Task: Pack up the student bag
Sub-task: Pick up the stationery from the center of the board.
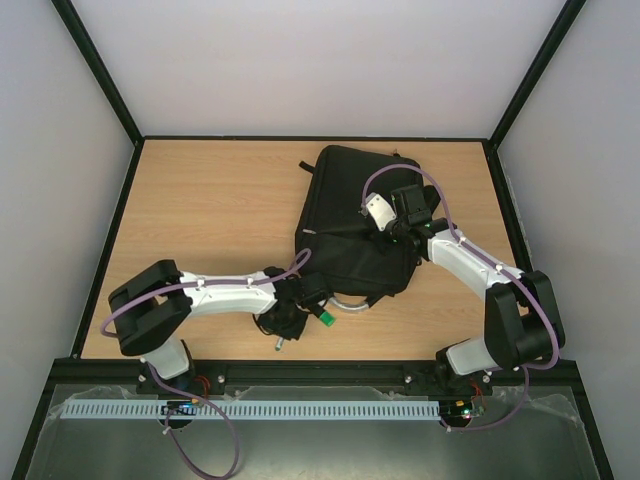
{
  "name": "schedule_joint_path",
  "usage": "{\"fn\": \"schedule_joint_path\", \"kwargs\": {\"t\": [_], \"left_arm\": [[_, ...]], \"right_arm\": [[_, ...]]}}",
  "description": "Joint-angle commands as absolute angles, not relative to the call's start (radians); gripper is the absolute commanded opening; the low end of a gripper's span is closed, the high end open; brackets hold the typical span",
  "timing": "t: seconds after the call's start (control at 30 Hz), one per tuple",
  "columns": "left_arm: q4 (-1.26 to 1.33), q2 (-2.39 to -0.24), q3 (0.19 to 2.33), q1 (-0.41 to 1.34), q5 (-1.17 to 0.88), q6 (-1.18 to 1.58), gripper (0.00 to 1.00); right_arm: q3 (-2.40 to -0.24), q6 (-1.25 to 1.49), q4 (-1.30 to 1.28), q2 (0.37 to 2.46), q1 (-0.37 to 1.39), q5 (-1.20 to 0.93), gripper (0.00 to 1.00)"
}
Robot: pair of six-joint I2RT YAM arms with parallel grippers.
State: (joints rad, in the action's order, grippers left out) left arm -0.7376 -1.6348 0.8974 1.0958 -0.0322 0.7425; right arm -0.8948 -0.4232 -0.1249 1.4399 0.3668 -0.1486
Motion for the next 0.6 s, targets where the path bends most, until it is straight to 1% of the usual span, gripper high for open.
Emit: {"fn": "schedule_joint_path", "kwargs": {"t": [0.0,0.1,0.17,0.33,0.43,0.57], "left_arm": [[-0.726,-1.670,0.922,1.080,-0.022,0.713,0.14],[-0.739,-1.661,0.922,1.077,-0.015,0.715,0.07],[-0.763,-1.637,0.922,1.079,-0.009,0.720,0.05],[-0.843,-1.530,0.929,1.079,0.004,0.723,0.03],[-0.859,-1.451,0.938,1.081,-0.036,0.699,0.02],[-0.852,-1.411,1.001,1.081,-0.071,0.645,0.02]], "right_arm": [[-0.903,-0.427,-0.207,1.424,0.373,-0.174,0.01],[-0.903,-0.426,-0.207,1.424,0.373,-0.175,0.01],[-0.903,-0.426,-0.208,1.424,0.373,-0.176,0.01],[-0.905,-0.426,-0.209,1.418,0.373,-0.184,0.01],[-0.904,-0.425,-0.209,1.414,0.373,-0.187,0.01],[-0.905,-0.422,-0.209,1.406,0.373,-0.193,0.01]]}}
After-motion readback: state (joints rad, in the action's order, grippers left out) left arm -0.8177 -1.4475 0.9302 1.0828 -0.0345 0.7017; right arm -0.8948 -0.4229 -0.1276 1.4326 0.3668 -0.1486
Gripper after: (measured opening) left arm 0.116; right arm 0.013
